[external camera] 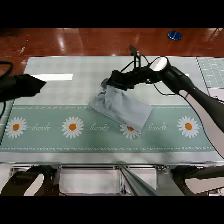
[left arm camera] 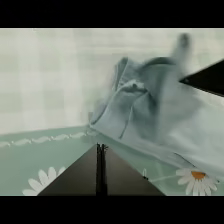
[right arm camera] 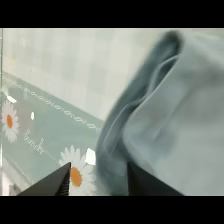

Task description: Fold the shirts.

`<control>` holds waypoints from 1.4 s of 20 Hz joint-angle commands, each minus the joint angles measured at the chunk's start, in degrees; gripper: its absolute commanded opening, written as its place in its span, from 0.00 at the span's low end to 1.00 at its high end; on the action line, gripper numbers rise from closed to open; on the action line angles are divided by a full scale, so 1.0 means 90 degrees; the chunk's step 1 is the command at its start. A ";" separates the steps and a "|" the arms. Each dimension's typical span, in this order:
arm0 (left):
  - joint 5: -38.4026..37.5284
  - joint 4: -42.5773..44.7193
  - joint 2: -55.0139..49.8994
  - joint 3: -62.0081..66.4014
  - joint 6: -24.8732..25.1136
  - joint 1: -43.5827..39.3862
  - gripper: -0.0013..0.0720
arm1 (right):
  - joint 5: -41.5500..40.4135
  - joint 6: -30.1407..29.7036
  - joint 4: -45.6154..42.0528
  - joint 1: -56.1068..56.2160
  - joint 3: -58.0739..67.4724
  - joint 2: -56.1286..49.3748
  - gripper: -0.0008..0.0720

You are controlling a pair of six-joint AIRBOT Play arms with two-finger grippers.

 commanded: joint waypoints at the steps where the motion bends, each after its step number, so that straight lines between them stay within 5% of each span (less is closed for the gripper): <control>1: 0.0440 -0.0415 0.0129 -0.0724 0.0012 0.0017 0.04 | 0.0964 -0.0134 0.0240 -0.0092 0.0333 -0.0321 0.58; 4: 0.0634 -0.0410 -0.0007 -0.0748 -0.0012 0.0017 0.04 | 0.2072 0.0061 -0.0440 -0.0884 0.0342 0.0505 0.58; 7: 0.0634 -0.0410 -0.0024 -0.0748 -0.0012 0.0017 0.04 | 0.2854 0.0787 -0.3281 -0.1608 0.0100 0.2059 0.58; 10: 0.0634 -0.0410 -0.0053 -0.0750 -0.0010 0.0017 0.04 | 0.2293 0.2200 -0.5984 -0.2098 -0.1593 0.4014 0.58; 12: 0.0634 -0.0410 -0.0073 -0.0755 -0.0010 0.0017 0.04 | 0.1384 0.3106 -0.6207 -0.2399 -0.3211 0.5136 0.58; 14: 0.0634 -0.0410 -0.0092 -0.0755 -0.0007 0.0017 0.04 | 0.0352 0.3708 -0.5527 -0.2477 -0.4758 0.5809 0.57; 16: 0.0634 -0.0410 -0.0131 -0.0755 -0.0010 0.0017 0.04 | -0.0593 0.3645 -0.3954 -0.2441 -0.5848 0.5804 0.57; 21: 0.0631 -0.0413 -0.0228 -0.0755 -0.0012 0.0017 0.04 | -0.1681 0.1724 -0.0906 -0.1943 -0.6487 0.4274 0.57; 26: 0.0627 -0.0415 -0.0243 -0.0755 -0.0017 0.0015 0.04 | -0.1333 -0.0634 0.1651 -0.1868 -0.6045 0.2550 0.57; 27: 0.0627 -0.0418 -0.0243 -0.0755 -0.0017 0.0015 0.04 | -0.1127 -0.0945 0.1972 -0.1868 -0.5831 0.2229 0.55; 28: 0.0627 -0.0415 -0.0243 -0.0755 -0.0017 0.0015 0.04 | -0.0867 -0.1178 0.2140 -0.1868 -0.5547 0.1928 0.43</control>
